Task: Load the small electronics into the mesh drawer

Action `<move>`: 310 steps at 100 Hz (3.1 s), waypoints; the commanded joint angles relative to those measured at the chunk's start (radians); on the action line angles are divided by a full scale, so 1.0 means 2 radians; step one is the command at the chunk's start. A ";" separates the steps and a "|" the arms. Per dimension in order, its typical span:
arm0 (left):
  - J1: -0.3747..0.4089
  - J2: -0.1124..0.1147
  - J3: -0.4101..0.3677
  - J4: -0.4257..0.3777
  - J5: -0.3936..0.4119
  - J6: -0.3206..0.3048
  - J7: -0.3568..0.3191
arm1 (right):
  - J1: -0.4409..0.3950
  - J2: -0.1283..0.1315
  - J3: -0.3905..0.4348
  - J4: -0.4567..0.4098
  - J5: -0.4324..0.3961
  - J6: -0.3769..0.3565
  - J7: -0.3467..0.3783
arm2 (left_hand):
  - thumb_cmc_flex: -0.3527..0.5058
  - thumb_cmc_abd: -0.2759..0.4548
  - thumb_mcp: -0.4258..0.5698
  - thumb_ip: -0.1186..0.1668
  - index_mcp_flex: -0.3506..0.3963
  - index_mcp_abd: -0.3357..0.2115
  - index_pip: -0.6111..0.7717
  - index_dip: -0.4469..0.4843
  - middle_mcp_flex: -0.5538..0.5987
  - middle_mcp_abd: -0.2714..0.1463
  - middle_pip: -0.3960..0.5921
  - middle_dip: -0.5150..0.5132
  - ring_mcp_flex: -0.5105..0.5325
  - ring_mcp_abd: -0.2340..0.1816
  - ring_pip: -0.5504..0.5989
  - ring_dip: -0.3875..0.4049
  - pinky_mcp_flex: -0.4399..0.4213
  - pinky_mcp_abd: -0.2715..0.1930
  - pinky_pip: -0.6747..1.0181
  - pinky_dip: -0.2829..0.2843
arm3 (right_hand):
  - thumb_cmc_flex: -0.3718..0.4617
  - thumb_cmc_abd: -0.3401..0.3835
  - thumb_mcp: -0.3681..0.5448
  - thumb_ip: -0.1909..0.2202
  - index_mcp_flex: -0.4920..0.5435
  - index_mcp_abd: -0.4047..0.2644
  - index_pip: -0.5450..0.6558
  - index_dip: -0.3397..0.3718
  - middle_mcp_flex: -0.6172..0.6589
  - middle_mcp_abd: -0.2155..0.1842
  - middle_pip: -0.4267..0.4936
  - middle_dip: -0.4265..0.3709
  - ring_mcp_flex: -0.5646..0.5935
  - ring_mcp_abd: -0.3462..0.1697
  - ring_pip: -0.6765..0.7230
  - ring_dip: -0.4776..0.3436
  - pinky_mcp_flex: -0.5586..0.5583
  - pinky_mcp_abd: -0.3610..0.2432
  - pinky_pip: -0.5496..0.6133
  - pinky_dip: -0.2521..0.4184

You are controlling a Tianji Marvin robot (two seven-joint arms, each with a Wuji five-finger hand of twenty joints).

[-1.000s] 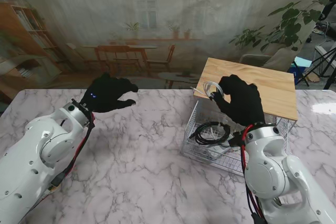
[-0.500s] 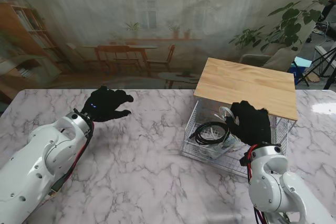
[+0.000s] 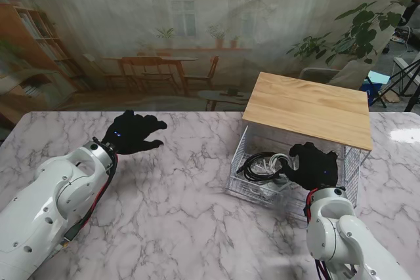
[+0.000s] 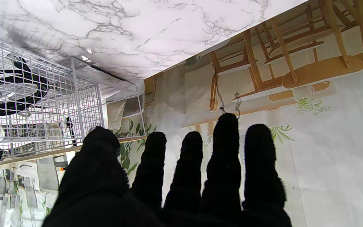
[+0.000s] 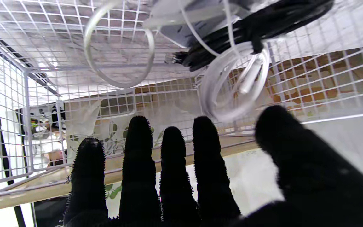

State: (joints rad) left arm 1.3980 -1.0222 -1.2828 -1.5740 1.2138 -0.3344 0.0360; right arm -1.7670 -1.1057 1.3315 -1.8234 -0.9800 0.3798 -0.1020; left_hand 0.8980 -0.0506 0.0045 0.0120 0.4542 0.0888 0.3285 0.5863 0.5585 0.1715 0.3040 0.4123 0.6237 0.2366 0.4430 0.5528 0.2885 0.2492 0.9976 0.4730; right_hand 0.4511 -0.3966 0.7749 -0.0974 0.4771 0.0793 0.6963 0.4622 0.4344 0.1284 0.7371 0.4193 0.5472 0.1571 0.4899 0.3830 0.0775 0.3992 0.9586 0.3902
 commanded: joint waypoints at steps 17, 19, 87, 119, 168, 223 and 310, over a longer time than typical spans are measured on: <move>-0.001 0.001 0.001 0.003 0.001 -0.002 -0.007 | -0.007 -0.001 0.010 -0.002 0.000 -0.006 -0.013 | -0.012 0.025 -0.009 0.007 -0.009 0.014 -0.017 -0.010 -0.018 0.008 -0.006 -0.003 -0.009 0.008 -0.005 0.001 -0.009 -0.004 0.003 0.010 | -0.078 0.015 -0.068 0.004 -0.099 0.024 -0.098 -0.056 -0.101 0.009 -0.076 -0.059 -0.064 0.015 -0.125 -0.056 -0.026 -0.004 -0.036 -0.011; -0.001 0.001 0.001 0.004 0.002 -0.002 -0.007 | -0.008 -0.002 0.011 -0.003 0.002 -0.009 -0.018 | -0.012 0.025 -0.009 0.007 -0.009 0.014 -0.017 -0.010 -0.018 0.008 -0.006 -0.003 -0.009 0.008 -0.005 0.001 -0.009 -0.004 0.003 0.010 | -0.077 0.019 -0.072 0.005 -0.101 0.021 -0.097 -0.056 -0.104 0.008 -0.077 -0.060 -0.067 0.014 -0.128 -0.057 -0.028 -0.006 -0.037 -0.010; 0.008 0.003 -0.006 0.005 0.012 -0.001 0.001 | -0.081 0.013 -0.019 -0.088 -0.031 -0.052 0.057 | -0.012 0.025 -0.009 0.007 0.003 0.012 -0.011 -0.010 -0.014 0.008 -0.005 -0.003 -0.008 0.009 -0.005 0.002 -0.010 -0.003 0.003 0.011 | -0.050 0.000 -0.081 0.014 -0.014 -0.006 -0.024 0.024 -0.020 0.011 0.058 0.057 -0.004 0.012 0.043 0.044 0.025 -0.014 0.054 0.048; 0.016 0.003 -0.011 0.004 0.016 0.003 0.002 | -0.060 0.017 -0.043 -0.062 -0.052 -0.016 0.087 | -0.012 0.027 -0.009 0.007 -0.010 0.010 -0.016 -0.012 -0.022 0.008 -0.008 -0.004 -0.011 0.008 -0.006 0.002 -0.011 -0.004 0.003 0.011 | -0.031 -0.037 -0.032 0.012 -0.022 -0.012 -0.003 0.044 -0.015 0.006 0.064 0.080 0.004 0.007 0.066 0.050 0.040 -0.025 0.082 0.058; 0.014 0.004 -0.009 0.007 0.019 0.002 -0.001 | -0.027 0.019 -0.073 -0.027 -0.046 0.016 0.099 | -0.012 0.027 -0.009 0.008 0.000 0.010 -0.015 -0.012 -0.026 0.009 -0.008 -0.005 -0.013 0.009 -0.004 0.002 -0.010 -0.006 0.007 0.013 | 0.115 0.003 0.019 -0.031 -0.014 -0.035 0.070 -0.002 0.022 -0.003 0.066 0.083 0.044 0.000 0.091 0.059 0.068 -0.033 0.108 0.067; 0.019 0.005 -0.011 0.005 0.020 0.002 -0.010 | 0.010 0.018 -0.079 0.013 -0.036 0.005 0.080 | -0.011 0.027 -0.009 0.007 0.007 0.009 -0.011 -0.011 -0.025 0.009 -0.009 -0.006 -0.013 0.009 -0.004 0.002 -0.012 -0.005 0.009 0.014 | 0.218 -0.023 0.118 -0.071 0.150 -0.136 0.162 0.043 0.216 -0.012 0.099 0.136 0.191 -0.004 0.212 0.117 0.191 -0.037 0.194 0.078; 0.012 0.006 -0.004 0.013 0.020 -0.004 -0.013 | 0.027 0.027 -0.057 0.026 -0.091 -0.069 0.106 | -0.010 0.027 -0.009 0.007 0.010 0.008 -0.009 -0.011 -0.024 0.009 -0.009 -0.006 -0.014 0.010 -0.005 0.002 -0.013 -0.005 0.008 0.014 | 0.225 -0.056 0.177 -0.082 0.243 -0.183 0.138 0.146 0.241 -0.048 0.084 0.153 0.200 -0.008 0.202 0.118 0.203 -0.044 0.207 0.091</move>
State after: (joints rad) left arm 1.4246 -1.0110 -1.2941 -1.5524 1.2538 -0.3396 0.0239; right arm -1.7244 -1.0539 1.2215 -1.7807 -1.1580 0.2449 0.1056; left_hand 0.8980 -0.0503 0.0045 0.0120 0.4565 0.0913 0.3068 0.5650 0.5458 0.1715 0.3001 0.4102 0.6293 0.2367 0.4431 0.5528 0.2788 0.2485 0.9978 0.4843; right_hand 0.7909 -0.5885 0.9801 -0.3053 0.8002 -0.1000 0.8431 0.6651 0.8984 0.0549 0.8888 0.7128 0.9291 0.1474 0.8403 0.6096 0.4810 0.3290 1.3467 0.5597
